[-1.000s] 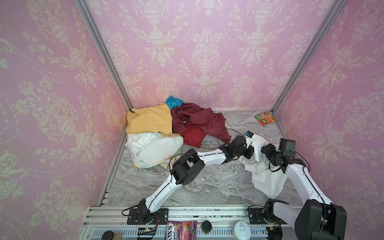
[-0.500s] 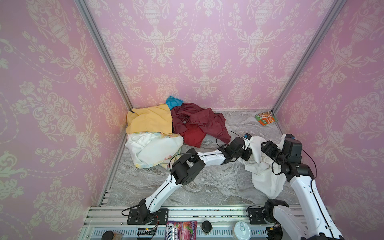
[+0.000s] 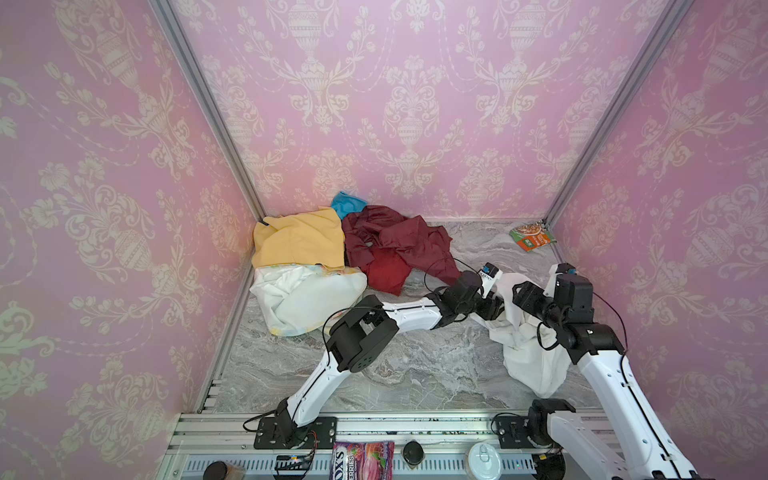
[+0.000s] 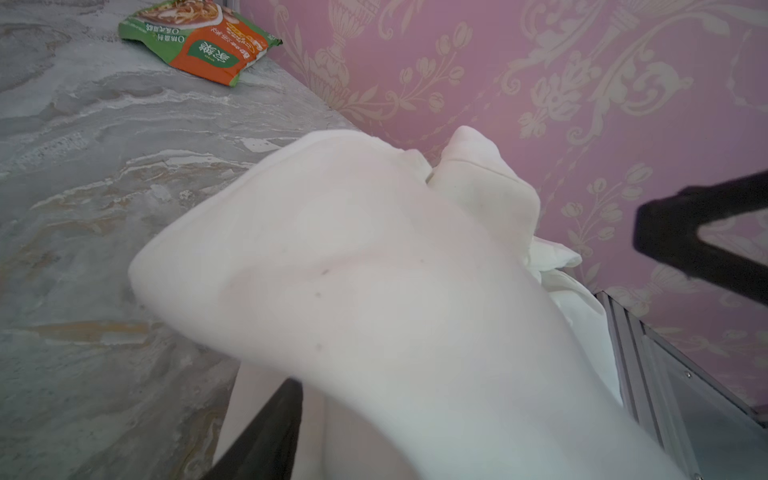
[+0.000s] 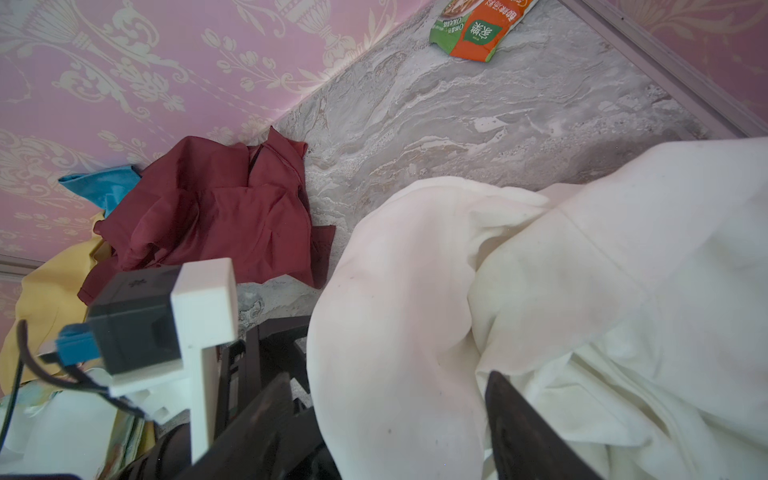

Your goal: Pick out a specific cloth from the pile

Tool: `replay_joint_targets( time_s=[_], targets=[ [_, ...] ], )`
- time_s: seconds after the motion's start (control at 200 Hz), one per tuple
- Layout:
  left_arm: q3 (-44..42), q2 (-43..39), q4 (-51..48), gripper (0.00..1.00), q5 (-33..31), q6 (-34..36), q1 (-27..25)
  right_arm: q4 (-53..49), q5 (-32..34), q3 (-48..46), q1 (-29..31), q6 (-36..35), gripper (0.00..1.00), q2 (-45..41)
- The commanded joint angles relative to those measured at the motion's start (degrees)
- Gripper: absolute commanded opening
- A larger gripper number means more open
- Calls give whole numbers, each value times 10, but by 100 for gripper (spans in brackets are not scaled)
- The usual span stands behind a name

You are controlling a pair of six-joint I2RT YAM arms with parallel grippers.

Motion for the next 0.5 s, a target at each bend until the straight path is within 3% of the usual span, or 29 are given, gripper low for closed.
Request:
replay_joint_targets(
  time_s=[0.0, 0.495],
  targets=[
    [-36, -46, 5, 70, 13, 27, 8, -4, 15, 17, 12, -17, 74, 7],
    [-251, -191, 75, 77, 5, 23, 41, -3, 125, 40, 118, -61, 74, 82]
  ],
)
